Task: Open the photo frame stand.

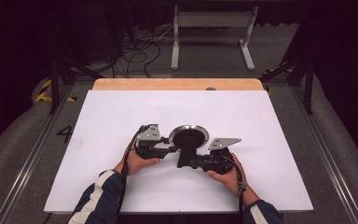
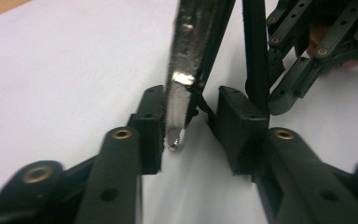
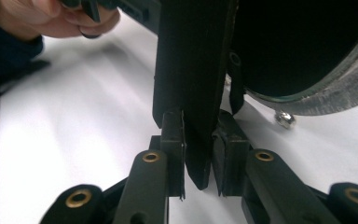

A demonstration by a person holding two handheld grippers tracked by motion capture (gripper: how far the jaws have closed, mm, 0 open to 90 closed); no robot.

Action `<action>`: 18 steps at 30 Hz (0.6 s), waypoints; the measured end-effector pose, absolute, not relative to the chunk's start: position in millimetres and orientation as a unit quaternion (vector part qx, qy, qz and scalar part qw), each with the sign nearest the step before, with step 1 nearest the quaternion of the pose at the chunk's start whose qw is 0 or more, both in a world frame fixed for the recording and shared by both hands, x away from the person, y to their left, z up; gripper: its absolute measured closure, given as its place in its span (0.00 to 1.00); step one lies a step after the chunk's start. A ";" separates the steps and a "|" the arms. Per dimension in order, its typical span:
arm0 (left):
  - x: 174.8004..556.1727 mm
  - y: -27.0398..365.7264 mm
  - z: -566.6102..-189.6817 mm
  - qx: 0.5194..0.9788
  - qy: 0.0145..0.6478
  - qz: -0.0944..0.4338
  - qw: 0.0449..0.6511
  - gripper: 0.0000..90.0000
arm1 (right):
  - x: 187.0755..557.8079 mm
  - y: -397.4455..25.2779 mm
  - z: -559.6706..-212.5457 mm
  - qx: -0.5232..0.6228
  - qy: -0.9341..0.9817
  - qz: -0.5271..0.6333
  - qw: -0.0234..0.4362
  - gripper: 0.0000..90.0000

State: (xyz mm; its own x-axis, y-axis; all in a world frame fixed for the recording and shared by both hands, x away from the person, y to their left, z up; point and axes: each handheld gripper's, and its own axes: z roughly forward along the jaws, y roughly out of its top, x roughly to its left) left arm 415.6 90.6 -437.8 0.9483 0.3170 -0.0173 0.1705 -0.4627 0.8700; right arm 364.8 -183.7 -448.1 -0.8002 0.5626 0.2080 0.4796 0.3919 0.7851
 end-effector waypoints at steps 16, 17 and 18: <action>406.3 80.5 -438.6 0.849 0.149 0.180 0.475 0.80 | 363.2 -185.9 -443.3 0.316 0.829 0.458 0.061 0.83; 406.6 79.9 -438.7 0.850 0.151 0.190 0.467 0.81 | 363.3 -185.8 -443.3 0.316 0.830 0.456 0.062 0.83; 407.6 79.7 -439.6 0.849 0.156 0.201 0.464 0.82 | 363.6 -185.3 -443.6 0.315 0.832 0.452 0.065 0.82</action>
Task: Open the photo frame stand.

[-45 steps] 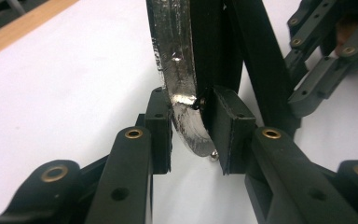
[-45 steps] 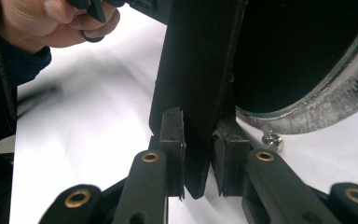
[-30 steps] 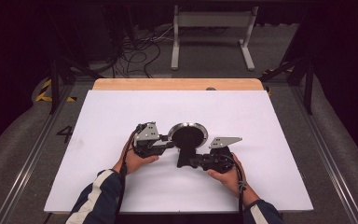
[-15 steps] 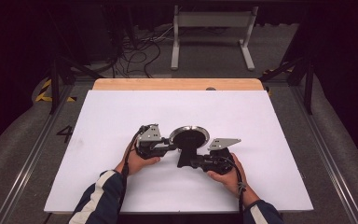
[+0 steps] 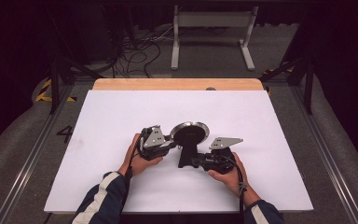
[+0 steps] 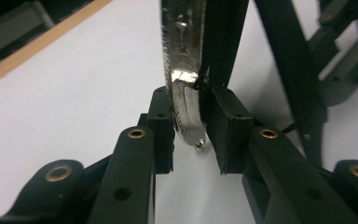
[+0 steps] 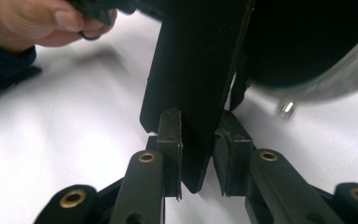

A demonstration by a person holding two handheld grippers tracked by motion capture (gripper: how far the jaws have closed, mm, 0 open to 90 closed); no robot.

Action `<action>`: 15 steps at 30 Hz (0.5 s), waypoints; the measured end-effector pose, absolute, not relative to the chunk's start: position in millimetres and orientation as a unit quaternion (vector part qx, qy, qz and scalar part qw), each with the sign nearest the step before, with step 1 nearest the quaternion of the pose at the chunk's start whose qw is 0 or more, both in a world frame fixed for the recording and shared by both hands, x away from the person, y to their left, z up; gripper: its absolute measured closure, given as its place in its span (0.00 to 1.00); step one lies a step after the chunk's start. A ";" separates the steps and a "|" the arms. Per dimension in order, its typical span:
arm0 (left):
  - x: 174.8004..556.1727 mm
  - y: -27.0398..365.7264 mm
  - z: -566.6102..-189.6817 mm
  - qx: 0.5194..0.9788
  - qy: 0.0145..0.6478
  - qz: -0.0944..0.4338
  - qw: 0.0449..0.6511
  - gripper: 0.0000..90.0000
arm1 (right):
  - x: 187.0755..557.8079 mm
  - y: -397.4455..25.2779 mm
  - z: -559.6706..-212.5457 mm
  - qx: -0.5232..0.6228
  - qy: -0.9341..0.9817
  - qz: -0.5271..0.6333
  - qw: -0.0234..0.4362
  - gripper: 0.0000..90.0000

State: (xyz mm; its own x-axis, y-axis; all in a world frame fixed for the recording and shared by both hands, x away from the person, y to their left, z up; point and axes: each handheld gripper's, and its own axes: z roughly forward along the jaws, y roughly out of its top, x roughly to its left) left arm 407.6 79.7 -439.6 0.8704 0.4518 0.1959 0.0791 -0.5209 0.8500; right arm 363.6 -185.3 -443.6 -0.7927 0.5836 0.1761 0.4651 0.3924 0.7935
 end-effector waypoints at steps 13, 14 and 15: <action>411.8 76.0 -442.4 0.849 0.155 0.248 0.440 0.83 | 366.5 -186.9 -444.7 0.332 0.826 0.450 0.072 0.83; 411.8 75.3 -442.5 0.849 0.157 0.252 0.437 0.82 | 366.5 -186.7 -445.1 0.332 0.826 0.450 0.069 0.83; 412.3 74.6 -442.9 0.850 0.155 0.253 0.436 0.82 | 366.7 -186.3 -446.0 0.332 0.827 0.448 0.068 0.84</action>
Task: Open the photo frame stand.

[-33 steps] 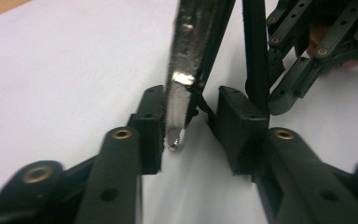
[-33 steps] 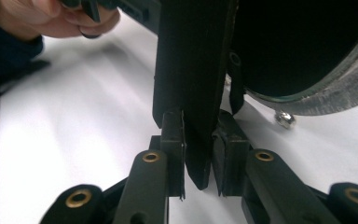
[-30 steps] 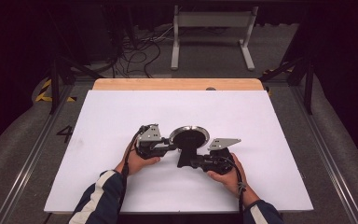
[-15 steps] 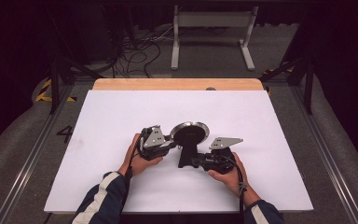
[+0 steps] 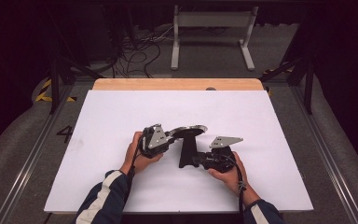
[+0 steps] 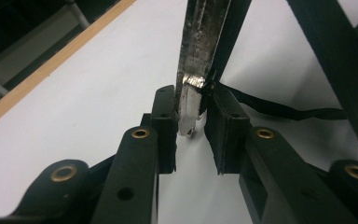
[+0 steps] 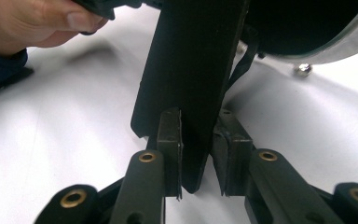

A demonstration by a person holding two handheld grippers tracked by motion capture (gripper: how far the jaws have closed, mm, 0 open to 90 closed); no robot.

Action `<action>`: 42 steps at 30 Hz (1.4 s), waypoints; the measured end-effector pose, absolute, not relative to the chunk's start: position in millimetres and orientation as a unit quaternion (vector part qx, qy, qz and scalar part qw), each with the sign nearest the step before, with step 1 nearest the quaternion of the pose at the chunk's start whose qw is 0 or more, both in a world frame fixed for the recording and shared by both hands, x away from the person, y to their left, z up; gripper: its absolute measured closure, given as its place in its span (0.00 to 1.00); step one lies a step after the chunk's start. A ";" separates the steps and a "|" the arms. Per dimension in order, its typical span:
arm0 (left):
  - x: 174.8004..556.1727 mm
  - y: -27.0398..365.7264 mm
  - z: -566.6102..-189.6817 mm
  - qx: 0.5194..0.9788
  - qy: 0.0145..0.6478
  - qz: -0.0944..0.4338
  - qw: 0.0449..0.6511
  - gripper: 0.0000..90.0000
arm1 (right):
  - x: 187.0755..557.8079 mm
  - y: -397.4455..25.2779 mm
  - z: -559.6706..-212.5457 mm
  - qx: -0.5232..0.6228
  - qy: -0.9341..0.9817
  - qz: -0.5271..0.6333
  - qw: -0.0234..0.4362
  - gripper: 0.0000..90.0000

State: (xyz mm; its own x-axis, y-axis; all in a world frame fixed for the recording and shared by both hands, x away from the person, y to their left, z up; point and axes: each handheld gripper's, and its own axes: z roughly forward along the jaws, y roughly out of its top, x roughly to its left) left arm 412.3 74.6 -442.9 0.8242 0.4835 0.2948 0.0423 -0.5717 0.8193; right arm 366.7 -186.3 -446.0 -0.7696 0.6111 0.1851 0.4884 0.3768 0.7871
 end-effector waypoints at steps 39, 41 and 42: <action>328.4 192.5 -442.8 0.830 0.262 0.199 0.451 0.30 | 334.8 -196.3 -420.0 0.338 0.802 0.467 0.155 0.95; 320.2 203.8 -444.5 0.825 0.278 0.214 0.444 0.30 | 331.5 -192.9 -418.4 0.327 0.806 0.467 0.160 0.96; 317.8 208.0 -444.2 0.822 0.280 0.218 0.445 0.30 | 330.0 -191.1 -418.0 0.320 0.808 0.465 0.166 0.97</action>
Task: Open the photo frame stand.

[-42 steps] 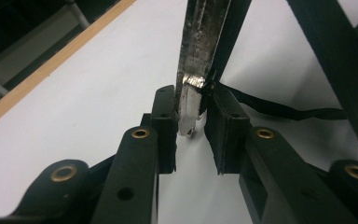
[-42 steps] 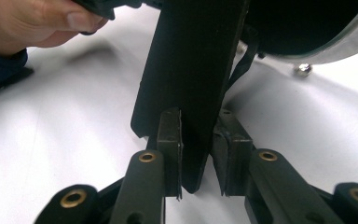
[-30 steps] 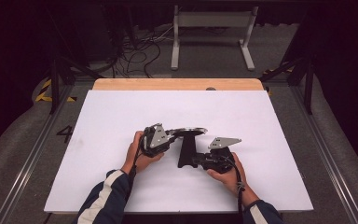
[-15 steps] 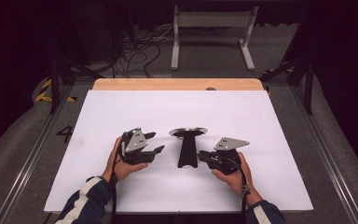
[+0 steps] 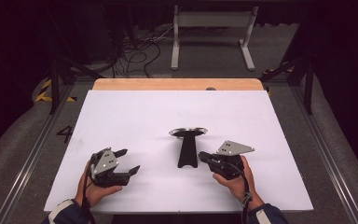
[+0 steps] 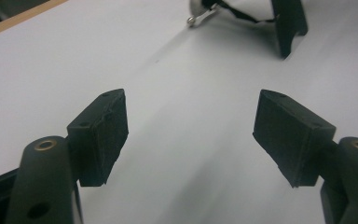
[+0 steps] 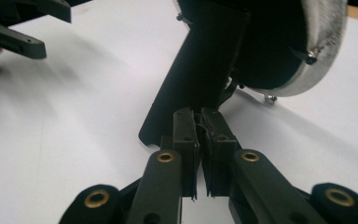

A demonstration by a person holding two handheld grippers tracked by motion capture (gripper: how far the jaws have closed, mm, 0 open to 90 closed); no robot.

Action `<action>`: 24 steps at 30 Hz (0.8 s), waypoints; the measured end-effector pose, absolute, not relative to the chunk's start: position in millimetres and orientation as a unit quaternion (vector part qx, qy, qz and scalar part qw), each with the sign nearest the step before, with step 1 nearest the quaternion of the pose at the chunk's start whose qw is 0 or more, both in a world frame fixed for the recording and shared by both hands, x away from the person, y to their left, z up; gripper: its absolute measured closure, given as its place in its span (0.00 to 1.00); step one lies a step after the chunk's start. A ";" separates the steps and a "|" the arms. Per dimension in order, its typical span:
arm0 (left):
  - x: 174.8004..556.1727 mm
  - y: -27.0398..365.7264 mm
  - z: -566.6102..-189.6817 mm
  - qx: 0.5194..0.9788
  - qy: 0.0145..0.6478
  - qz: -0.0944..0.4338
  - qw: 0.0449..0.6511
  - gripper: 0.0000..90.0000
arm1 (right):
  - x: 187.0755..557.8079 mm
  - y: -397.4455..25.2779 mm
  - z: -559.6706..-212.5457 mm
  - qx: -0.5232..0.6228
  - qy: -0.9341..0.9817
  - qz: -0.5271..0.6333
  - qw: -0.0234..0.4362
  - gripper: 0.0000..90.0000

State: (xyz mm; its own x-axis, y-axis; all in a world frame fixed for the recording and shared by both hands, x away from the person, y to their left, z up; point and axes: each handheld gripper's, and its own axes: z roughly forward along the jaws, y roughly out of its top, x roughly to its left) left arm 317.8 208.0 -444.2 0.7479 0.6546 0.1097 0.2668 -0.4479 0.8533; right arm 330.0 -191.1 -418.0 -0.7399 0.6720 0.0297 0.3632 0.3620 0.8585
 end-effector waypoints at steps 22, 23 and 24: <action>313.3 236.0 -450.1 0.801 0.319 0.227 0.452 0.31 | 330.3 -177.9 -423.2 0.297 0.820 0.459 0.169 1.00; 313.9 234.4 -450.1 0.803 0.317 0.226 0.452 0.32 | 329.7 -177.0 -423.3 0.296 0.821 0.459 0.169 1.00; 313.9 234.4 -450.1 0.803 0.317 0.226 0.452 0.32 | 329.7 -177.0 -423.3 0.296 0.821 0.459 0.169 1.00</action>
